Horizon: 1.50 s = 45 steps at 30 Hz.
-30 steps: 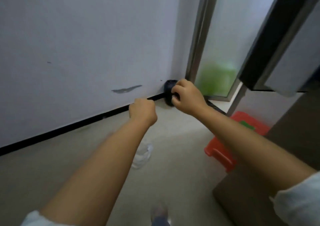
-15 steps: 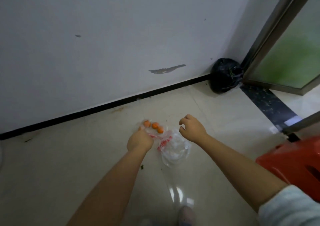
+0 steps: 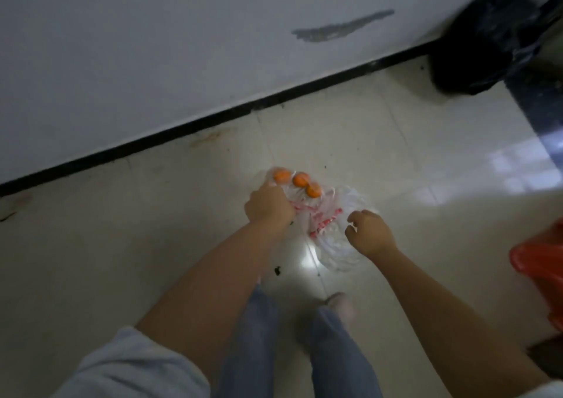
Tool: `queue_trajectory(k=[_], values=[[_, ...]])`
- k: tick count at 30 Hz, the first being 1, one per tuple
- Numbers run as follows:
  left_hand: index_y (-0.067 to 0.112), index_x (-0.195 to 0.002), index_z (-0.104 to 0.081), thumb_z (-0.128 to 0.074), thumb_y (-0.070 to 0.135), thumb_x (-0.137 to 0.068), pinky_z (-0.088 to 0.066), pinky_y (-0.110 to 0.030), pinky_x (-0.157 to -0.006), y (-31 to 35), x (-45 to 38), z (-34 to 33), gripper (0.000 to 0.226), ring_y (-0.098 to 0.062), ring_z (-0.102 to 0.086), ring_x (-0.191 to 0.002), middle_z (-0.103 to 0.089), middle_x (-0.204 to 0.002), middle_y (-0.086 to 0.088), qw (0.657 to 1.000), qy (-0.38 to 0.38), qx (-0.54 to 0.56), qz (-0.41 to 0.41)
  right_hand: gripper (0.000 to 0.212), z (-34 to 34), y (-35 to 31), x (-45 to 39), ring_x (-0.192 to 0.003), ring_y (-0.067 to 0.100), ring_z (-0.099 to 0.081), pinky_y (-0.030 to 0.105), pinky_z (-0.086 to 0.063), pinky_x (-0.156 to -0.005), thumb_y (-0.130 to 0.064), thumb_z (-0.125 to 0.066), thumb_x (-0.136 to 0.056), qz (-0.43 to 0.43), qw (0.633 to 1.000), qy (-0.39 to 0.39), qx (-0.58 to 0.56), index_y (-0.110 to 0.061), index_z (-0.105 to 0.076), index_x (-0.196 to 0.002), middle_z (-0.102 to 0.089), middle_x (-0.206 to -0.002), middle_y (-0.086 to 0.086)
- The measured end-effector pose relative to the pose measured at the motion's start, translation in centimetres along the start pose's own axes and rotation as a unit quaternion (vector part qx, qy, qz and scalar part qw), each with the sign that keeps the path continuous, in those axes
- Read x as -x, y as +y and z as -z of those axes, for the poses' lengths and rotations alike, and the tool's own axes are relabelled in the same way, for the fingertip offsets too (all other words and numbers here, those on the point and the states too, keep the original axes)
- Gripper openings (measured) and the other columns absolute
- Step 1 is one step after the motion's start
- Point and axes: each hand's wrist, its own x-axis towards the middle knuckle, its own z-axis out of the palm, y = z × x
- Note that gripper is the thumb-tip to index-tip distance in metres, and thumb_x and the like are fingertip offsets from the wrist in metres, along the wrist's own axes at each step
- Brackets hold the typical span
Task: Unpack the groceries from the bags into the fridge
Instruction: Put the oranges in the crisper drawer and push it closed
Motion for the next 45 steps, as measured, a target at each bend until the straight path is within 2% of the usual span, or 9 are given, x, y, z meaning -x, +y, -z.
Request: queue_trajectory(k=[8,14,18,21,24,27,32,39,45], values=[[0.015,-0.117,-0.063,-0.044,0.02,-0.095,-0.046,-0.035,-0.092,-0.7,-18.4,-12.2,0.029,-0.029,-0.055,-0.118,-0.06,-0.124,-0.009,0.994,-0.026,-0.098,-0.046,0.029,-11.6,1.9,-18.4,-0.106,0.033,-0.055,0.035,-0.047,-0.086,-0.013,-0.048,-0.088,-0.017,1.0,0.007,0.006,-0.003,-0.063,-0.111,-0.065,-0.11,0.018],[0.011,-0.119,-0.059,-0.044,0.013,-0.094,-0.043,-0.034,-0.086,-0.7,-28.6,-22.6,0.029,-0.029,-0.054,-0.116,-0.059,-0.123,-0.011,0.98,0.017,-0.166,-0.111,0.043,-19.5,5.4,-29.9,-0.121,0.029,-0.049,0.03,-0.037,-0.104,0.007,-0.044,-0.087,0.014,0.999,-0.031,-0.02,-0.007,-0.055,-0.126,-0.052,-0.132,0.016],[0.015,-0.141,-0.039,-0.037,0.01,-0.096,-0.037,-0.04,-0.105,-0.7,-35.3,-28.0,0.046,-0.029,-0.04,-0.132,-0.043,-0.143,-0.011,0.949,0.052,-0.226,-0.215,0.038,-23.8,7.5,-36.5,-0.122,0.028,-0.046,0.031,-0.035,-0.103,-0.007,-0.039,-0.094,0.108,0.993,-0.045,0.026,-0.011,-0.05,-0.13,-0.045,-0.139,0.012],[0.007,-0.127,-0.054,-0.039,0.007,-0.095,-0.045,-0.042,-0.097,0.0,-38.6,-30.6,0.036,-0.032,-0.049,-0.125,-0.048,-0.138,-0.015,0.917,0.018,-0.283,-0.281,0.034,-26.2,8.8,-40.0,-0.123,0.026,-0.043,0.033,-0.037,-0.1,-0.016,-0.039,-0.096,0.146,0.987,-0.025,0.064,-0.013,-0.047,-0.13,-0.04,-0.142,0.008],[0.004,-0.125,-0.052,-0.043,0.009,-0.095,-0.048,-0.041,-0.09,0.8,-40.2,-31.9,0.032,-0.033,-0.054,-0.119,-0.052,-0.13,-0.016,0.905,0.01,-0.301,-0.302,0.057,-27.0,9.9,-41.6,-0.132,0.028,-0.03,0.041,-0.042,-0.102,-0.024,-0.052,-0.091,0.127,0.986,0.009,0.112,-0.015,-0.029,-0.142,-0.024,-0.15,0.006],[0.005,-0.133,-0.039,-0.049,0.018,-0.094,-0.045,-0.04,-0.096,1.3,-41.4,-31.9,0.042,-0.033,-0.048,-0.124,-0.046,-0.135,-0.017,0.929,0.023,-0.244,-0.278,0.074,-26.3,9.9,-42.1,-0.129,0.032,-0.034,0.044,-0.045,-0.1,-0.032,-0.062,-0.084,0.086,0.988,0.016,0.127,-0.02,-0.021,-0.145,-0.021,-0.149,0.01],[0.009,-0.136,-0.037,-0.049,0.016,-0.093,-0.044,-0.039,-0.098,2.9,-42.5,-32.0,0.045,-0.032,-0.047,-0.126,-0.044,-0.138,-0.016,0.949,0.0,-0.186,-0.255,0.059,-25.9,8.9,-43.1,-0.127,0.033,-0.038,0.044,-0.041,-0.102,-0.046,-0.04,-0.094,0.052,0.991,-0.033,0.117,-0.02,-0.025,-0.144,-0.034,-0.141,0.014],[0.017,-0.142,-0.03,-0.063,0.037,-0.083,-0.04,-0.041,-0.102,3.6,-45.2,-33.0,0.07,-0.033,-0.041,-0.13,-0.042,-0.143,-0.014,0.935,-0.007,-0.229,-0.269,0.057,-27.1,8.4,-42.4,-0.128,0.027,-0.03,0.042,-0.039,-0.099,-0.045,-0.063,-0.079,0.015,0.993,0.032,0.113,-0.012,-0.053,-0.124,-0.03,-0.138,0.01],[0.023,-0.145,-0.026,-0.064,0.043,-0.08,-0.038,-0.04,-0.102,3.3,-45.6,-33.3,0.078,-0.031,-0.035,-0.132,-0.038,-0.145,-0.01,0.911,0.011,-0.27,-0.311,0.065,-29.8,9.3,-39.8,-0.123,0.034,-0.037,0.039,-0.041,-0.098,-0.042,-0.056,-0.086,0.017,0.994,0.056,0.096,-0.015,-0.028,-0.138,-0.033,-0.134,0.015]])
